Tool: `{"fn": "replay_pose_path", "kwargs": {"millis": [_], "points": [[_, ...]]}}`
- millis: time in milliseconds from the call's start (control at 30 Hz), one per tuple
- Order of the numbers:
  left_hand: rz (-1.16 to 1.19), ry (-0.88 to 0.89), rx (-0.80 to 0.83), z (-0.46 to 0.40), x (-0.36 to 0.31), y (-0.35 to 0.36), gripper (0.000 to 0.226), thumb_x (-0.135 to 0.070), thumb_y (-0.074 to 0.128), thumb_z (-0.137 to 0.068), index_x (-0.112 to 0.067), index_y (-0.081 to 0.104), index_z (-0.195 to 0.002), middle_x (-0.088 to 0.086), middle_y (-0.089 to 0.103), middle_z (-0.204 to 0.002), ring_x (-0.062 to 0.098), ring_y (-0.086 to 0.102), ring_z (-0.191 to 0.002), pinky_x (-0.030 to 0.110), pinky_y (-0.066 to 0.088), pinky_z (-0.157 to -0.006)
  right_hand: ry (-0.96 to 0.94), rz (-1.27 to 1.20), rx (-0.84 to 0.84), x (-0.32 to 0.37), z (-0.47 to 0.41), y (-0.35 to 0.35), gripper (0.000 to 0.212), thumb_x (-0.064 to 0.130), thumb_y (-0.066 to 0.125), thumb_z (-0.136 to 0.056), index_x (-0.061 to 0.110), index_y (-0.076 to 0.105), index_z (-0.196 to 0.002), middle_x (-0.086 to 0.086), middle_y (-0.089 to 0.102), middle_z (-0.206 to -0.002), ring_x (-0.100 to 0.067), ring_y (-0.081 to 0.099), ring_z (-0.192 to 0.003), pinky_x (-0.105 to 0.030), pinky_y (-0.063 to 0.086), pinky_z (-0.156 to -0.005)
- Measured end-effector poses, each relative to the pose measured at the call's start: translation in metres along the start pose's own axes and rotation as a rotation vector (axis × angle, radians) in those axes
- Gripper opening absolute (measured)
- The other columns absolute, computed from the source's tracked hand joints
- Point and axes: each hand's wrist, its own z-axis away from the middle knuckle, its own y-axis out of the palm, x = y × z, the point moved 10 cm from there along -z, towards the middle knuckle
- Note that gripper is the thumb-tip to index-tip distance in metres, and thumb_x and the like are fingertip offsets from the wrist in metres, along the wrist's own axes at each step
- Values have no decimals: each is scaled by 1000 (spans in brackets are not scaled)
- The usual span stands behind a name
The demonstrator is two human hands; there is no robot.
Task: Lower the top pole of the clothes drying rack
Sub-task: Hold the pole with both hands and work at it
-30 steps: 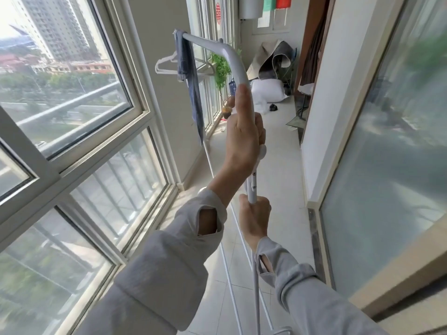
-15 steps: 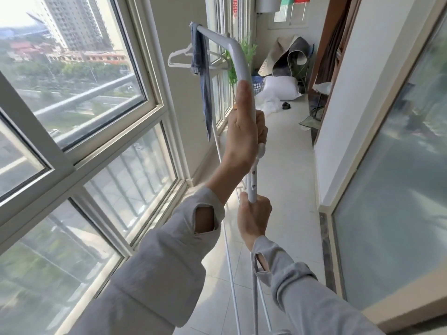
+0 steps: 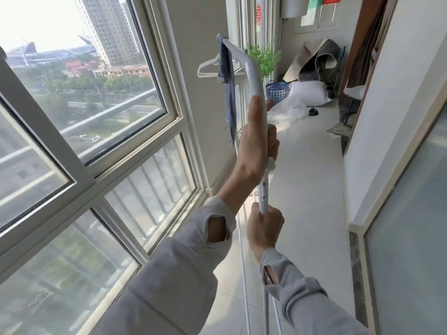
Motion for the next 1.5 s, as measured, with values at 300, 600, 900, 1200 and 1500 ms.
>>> {"fn": "replay_pose_path", "kwargs": {"millis": [300, 600, 900, 1200, 1500], "points": [[-42, -1, -27, -35, 2, -15, 104, -67, 21, -100, 32, 45, -113, 11, 11, -66, 16, 14, -50, 25, 18, -43, -15, 32, -10, 4, -29, 29, 31, 25, 46, -75, 12, 45, -47, -14, 49, -43, -28, 40, -43, -36, 38, -47], [-13, 21, 37, -66, 9, -28, 61, -67, 22, -100, -20, 30, -62, 6, 18, -58, 14, 19, -44, 25, 22, -43, 0, 52, -104, -1, -45, 49, 31, 24, 47, -73, 12, 46, -45, -7, 45, -39, -25, 38, -40, -34, 37, -45], [80, 15, 140, -91, 6, -66, 55, -63, 25, -102, -16, 11, -77, 4, 16, -59, 17, 12, -49, 34, 11, -48, 29, 66, -185, 7, -41, 98, 29, 26, 47, -72, 14, 49, -46, -10, 50, -44, -30, 45, -45, -37, 41, -47], [94, 49, 168, -121, 2, -107, 56, -61, 22, -103, -15, 10, -74, 4, 16, -58, 18, 11, -49, 35, 10, -48, 21, 85, -225, 17, -44, 142, 34, 25, 48, -69, 22, 31, -40, 3, 29, -38, -21, 28, -41, -30, 29, -46], [89, 35, 179, -156, 15, -103, 70, -63, 25, -102, -4, 47, -72, 0, 15, -52, 14, 15, -45, 38, 11, -51, 71, 97, -248, 9, -74, 157, 35, 26, 47, -68, 20, 29, -39, -4, 30, -40, -30, 30, -45, -41, 36, -44]]}}
